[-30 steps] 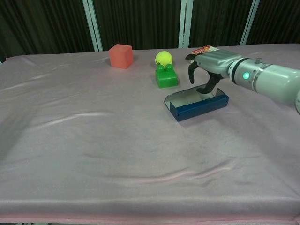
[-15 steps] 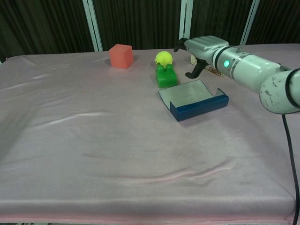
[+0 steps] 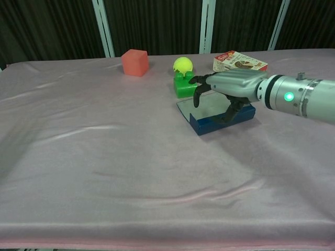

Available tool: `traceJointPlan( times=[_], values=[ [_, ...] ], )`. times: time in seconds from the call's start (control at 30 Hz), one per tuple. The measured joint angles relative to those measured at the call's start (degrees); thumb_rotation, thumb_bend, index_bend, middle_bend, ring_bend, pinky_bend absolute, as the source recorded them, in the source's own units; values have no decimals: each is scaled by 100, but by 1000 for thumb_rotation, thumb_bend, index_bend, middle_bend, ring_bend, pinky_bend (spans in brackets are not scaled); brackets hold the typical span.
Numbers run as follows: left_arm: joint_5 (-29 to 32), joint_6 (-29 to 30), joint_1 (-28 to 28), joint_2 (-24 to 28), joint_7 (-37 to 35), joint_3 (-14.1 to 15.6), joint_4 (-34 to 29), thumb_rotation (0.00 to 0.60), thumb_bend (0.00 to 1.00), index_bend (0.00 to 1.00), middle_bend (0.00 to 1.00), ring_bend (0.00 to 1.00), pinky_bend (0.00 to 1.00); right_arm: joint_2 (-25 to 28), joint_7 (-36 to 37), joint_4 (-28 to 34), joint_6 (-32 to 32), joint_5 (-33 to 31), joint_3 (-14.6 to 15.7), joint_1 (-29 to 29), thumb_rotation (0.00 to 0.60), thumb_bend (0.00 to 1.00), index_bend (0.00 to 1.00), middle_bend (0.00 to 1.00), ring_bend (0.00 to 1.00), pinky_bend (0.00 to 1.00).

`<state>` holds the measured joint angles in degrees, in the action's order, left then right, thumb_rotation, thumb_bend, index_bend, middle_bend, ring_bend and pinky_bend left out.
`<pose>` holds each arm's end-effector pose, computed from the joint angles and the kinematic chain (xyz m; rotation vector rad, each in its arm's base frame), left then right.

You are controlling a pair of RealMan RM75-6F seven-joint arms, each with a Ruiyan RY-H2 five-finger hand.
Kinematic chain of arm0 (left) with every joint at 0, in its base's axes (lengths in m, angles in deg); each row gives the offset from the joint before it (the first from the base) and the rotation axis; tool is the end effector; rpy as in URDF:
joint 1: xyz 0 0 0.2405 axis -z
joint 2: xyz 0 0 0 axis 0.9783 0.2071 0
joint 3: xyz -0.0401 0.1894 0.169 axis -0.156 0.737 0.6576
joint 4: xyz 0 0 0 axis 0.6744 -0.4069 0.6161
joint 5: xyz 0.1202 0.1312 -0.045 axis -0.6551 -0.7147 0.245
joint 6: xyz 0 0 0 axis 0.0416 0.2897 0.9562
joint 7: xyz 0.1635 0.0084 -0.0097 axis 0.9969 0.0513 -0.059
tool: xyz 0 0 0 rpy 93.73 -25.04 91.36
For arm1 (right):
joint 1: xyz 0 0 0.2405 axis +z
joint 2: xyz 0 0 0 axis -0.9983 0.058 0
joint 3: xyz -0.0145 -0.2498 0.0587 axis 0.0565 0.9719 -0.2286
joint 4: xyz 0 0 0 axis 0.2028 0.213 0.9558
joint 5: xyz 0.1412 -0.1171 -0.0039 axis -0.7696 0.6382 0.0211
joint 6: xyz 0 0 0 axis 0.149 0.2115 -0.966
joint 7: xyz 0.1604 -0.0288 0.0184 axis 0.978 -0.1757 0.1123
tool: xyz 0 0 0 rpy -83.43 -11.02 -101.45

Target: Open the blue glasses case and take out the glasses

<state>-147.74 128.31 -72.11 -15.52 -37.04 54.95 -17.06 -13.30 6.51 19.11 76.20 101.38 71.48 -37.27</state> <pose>-0.3015 0.1945 0.1680 -1.4983 -0.8714 -0.8151 -0.1353 -0.3811 -0.0186 2.0858 -0.7351 0.7882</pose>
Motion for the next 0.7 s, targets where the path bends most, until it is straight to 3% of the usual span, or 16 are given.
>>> traceJointPlan(
  times=[0.3, 0.7],
  values=[
    [-63, 44, -19, 24, -82, 21, 17, 600, 438, 3, 23, 0, 1, -131, -470, 6, 14, -139, 131, -55, 600, 578, 464, 96, 38, 0],
    [-56, 65, -32, 28, -103, 10, 32, 600, 438, 3, 23, 0, 0, -168, -424, 253, -23, 30, 298, -83, 600, 578, 464, 96, 38, 0]
  ],
)
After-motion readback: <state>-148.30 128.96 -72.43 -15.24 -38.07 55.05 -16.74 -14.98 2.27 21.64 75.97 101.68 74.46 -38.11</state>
